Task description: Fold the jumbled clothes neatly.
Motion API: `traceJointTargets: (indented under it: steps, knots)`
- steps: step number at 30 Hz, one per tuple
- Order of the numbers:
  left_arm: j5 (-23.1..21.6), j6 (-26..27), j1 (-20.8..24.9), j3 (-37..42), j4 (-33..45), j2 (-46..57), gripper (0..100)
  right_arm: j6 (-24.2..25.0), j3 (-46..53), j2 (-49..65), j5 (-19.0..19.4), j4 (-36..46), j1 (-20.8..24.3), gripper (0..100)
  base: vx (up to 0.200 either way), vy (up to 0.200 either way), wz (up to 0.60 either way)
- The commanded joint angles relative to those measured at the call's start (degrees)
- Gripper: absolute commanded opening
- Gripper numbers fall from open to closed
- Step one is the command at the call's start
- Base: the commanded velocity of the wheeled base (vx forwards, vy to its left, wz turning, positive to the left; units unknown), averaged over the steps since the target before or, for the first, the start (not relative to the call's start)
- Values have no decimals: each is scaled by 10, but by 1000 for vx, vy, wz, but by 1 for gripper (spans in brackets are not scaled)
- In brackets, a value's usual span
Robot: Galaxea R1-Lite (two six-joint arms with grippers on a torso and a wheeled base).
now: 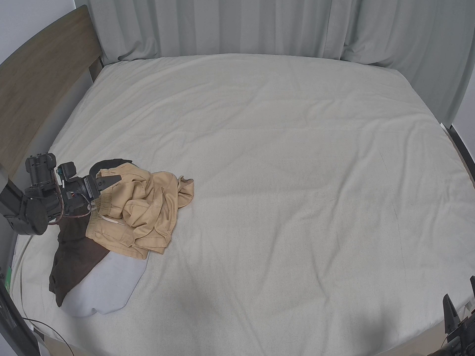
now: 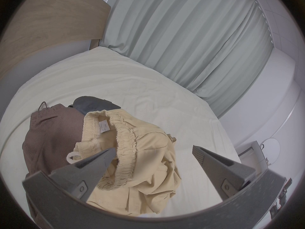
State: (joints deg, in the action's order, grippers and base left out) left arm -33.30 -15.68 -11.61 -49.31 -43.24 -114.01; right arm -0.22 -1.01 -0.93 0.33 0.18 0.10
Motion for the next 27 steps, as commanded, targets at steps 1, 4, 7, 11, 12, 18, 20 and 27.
traceJointTargets:
  steps: [1,4,7,11,12,18,20,27]
  knots:
    - [0,-1,1,-8,-1,-19,100,0,10,5,0,0,0,100,0,0,0]
    - [0,-1,4,-16,-1,-26,100,0,10,5,0,0,0,100,0,0,0]
    - [-1,-1,10,-18,-1,-26,100,0,10,5,0,0,0,100,0,0,0]
    - [0,-3,26,-23,-1,-28,100,0,10,5,0,0,0,100,0,0,0]
    - [1,-3,28,-25,-1,-30,100,0,10,5,0,0,0,100,0,0,0]
    - [13,-3,33,-32,-2,-39,100,0,10,5,0,0,0,100,0,0,0]
    - [13,-3,33,-31,-2,-39,100,0,10,5,0,0,0,100,0,0,0]
    - [12,-2,32,-25,-2,-36,0,0,10,5,0,0,0,100,0,0,0]
